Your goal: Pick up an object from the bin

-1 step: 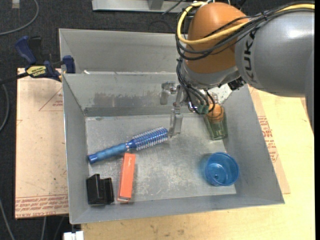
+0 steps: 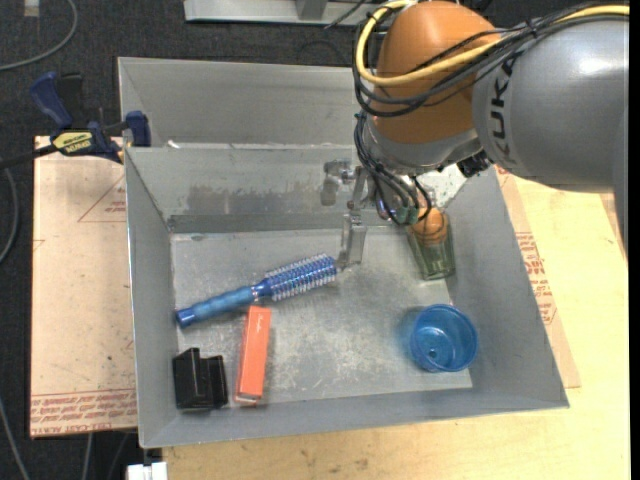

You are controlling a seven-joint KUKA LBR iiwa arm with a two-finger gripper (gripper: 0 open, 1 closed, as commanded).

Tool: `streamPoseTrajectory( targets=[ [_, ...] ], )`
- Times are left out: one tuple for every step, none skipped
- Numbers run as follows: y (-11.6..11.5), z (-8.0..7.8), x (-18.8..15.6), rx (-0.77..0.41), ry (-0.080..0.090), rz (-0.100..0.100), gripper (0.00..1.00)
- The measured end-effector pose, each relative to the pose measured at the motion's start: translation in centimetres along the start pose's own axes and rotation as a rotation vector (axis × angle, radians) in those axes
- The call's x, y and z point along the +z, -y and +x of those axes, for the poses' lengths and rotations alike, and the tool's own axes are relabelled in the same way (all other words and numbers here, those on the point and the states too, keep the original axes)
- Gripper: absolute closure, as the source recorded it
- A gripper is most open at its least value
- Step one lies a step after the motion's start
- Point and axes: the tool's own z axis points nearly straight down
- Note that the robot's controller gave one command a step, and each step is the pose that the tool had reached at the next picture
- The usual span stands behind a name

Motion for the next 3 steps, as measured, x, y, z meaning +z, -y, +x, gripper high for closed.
streamPoseTrajectory(
  targets=[
    [-0.8, 1.3, 4.7, -0.009, 0.004, -0.001, 0.00],
    [-1.7, 2.2, 9.6, -0.112, 0.001, 0.000, 0.00],
    [-2.7, 2.6, 14.7, -0.206, 0.005, -0.001, 1.00]
  ],
)
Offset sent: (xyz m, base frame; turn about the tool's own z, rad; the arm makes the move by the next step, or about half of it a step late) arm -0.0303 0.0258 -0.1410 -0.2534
